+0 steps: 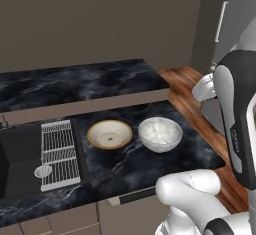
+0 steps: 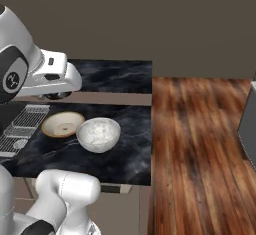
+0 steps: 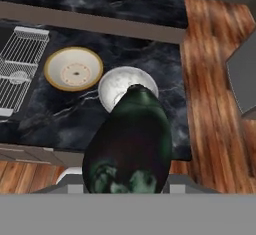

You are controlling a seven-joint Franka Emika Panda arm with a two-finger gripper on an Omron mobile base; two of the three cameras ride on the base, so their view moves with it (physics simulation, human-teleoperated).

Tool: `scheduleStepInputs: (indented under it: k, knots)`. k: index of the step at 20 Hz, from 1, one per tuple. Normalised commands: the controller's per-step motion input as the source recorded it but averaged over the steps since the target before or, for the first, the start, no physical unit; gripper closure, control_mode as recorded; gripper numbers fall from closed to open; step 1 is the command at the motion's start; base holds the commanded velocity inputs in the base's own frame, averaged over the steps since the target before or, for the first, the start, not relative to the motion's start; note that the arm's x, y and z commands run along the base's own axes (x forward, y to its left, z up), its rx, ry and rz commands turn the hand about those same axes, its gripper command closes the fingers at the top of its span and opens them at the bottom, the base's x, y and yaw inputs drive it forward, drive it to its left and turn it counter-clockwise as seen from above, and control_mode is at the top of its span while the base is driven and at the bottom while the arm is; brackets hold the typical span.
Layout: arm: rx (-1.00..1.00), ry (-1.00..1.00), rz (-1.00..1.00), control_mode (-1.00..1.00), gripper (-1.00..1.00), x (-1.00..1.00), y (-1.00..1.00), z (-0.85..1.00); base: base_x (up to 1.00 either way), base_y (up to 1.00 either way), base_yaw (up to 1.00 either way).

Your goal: Pick the eggplants from the cabinet and place them in one bowl. Pick the avocado from the sink and place it in the other bowl.

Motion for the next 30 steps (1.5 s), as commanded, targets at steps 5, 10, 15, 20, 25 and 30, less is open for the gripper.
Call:
scheduleStepInputs:
  k: [5,10,15,20,25,30]
  knots:
    - [0.00,0.00,0.00,1.00,1.00,0.00,0.00,0.00,0.47,-0.05,0.14]
    - [0.00,0.00,0.00,1.00,1.00,0.00,0.00,0.00,0.46,-0.09,0.13]
    - [0.00,0.12,0.15,-1.00,1.00,0.46,-0.01,-0.85,0.00,0.00,0.00]
    - [0.00,0.08,0.12,-1.00,1.00,0.51,0.00,-0.91,0.00,0.00,0.00]
    - [0.00,0.01,0.08,-1.00,1.00,0.45,0.00,-0.70,0.00,0.00,0.00]
    - [0.00,0.00,0.04,-1.00,1.00,0.47,-0.04,-0.46,0.00,0.00,0.00]
